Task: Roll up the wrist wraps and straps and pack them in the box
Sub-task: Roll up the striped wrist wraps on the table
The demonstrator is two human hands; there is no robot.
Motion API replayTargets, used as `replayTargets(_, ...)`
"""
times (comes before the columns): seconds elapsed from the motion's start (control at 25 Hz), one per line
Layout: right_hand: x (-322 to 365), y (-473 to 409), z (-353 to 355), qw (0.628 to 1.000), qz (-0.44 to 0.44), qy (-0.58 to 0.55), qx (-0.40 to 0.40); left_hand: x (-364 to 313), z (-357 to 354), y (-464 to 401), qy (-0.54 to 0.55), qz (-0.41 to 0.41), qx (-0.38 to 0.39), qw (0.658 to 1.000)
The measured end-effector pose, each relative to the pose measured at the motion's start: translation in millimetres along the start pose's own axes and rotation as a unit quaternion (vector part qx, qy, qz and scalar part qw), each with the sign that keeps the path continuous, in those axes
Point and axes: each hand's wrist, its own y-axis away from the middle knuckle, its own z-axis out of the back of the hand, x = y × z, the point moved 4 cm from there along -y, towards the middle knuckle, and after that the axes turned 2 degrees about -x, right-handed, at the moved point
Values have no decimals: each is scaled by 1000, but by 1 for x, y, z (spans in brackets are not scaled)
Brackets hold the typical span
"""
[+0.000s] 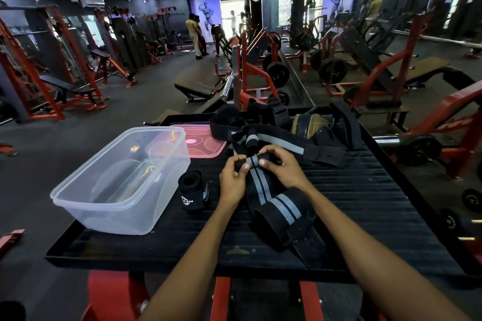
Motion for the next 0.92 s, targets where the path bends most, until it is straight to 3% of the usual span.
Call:
replayTargets(0.12, -3, -1, 0, 1000, -15, 15, 6, -1, 0, 0, -13, -12, 17, 1000)
replayTargets(0.32, -5, -3, 3, 999, -15, 35, -10, -3, -4, 3, 55, 12, 43, 997)
replayTargets(0.6, -9, -3, 1, 999, -34, 19, 11, -3, -1, 3, 45, -36, 71, 996)
replayTargets(0.76, -5, -2, 5, 1000, -5, 17, 8, 0, -5, 3, 57, 5, 56, 997)
replayTargets(0.92, -4, 0, 0, 1000, -20, -2, 16, -4, -1, 4, 28, -19, 35, 999)
